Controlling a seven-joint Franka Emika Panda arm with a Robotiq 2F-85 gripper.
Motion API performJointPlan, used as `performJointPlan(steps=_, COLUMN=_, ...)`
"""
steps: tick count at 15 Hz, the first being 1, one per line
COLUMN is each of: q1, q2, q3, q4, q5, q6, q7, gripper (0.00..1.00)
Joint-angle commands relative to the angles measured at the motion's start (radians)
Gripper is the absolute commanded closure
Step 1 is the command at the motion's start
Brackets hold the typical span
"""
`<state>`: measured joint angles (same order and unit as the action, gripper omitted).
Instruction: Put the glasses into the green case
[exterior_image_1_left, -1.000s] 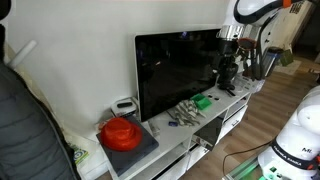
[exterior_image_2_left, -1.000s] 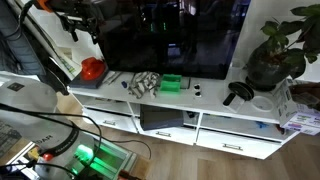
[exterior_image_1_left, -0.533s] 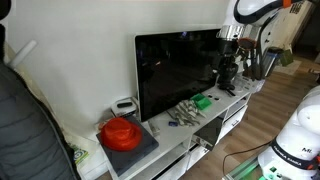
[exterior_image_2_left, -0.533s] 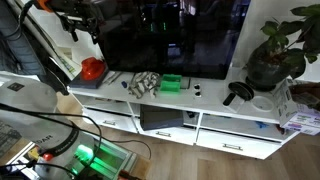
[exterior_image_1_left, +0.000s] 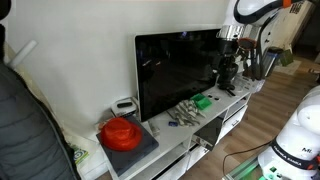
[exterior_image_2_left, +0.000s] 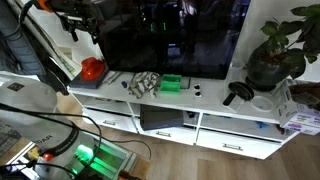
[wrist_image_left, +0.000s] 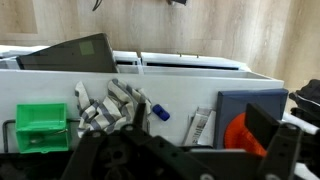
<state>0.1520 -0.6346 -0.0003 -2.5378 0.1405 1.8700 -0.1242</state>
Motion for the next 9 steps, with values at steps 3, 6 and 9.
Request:
performJointPlan(steps=3, q1=-0.024, q2=0.061, q3=-0.042, q4=0.048, q5=0.048, q6=-0.005, q7=-0.038, gripper=0.00)
performJointPlan(steps=6, q1=-0.072, q2=0.146, q3=-0.113, q4=0.090, q5=0.032, q6=0.057, q7=-0.098, gripper=0.00)
performJointPlan(steps=9, q1=-0.112, q2=0.245, q3=-0.183, q4=0.143, q5=0.037, q6=0.101, q7=-0.196, gripper=0.00)
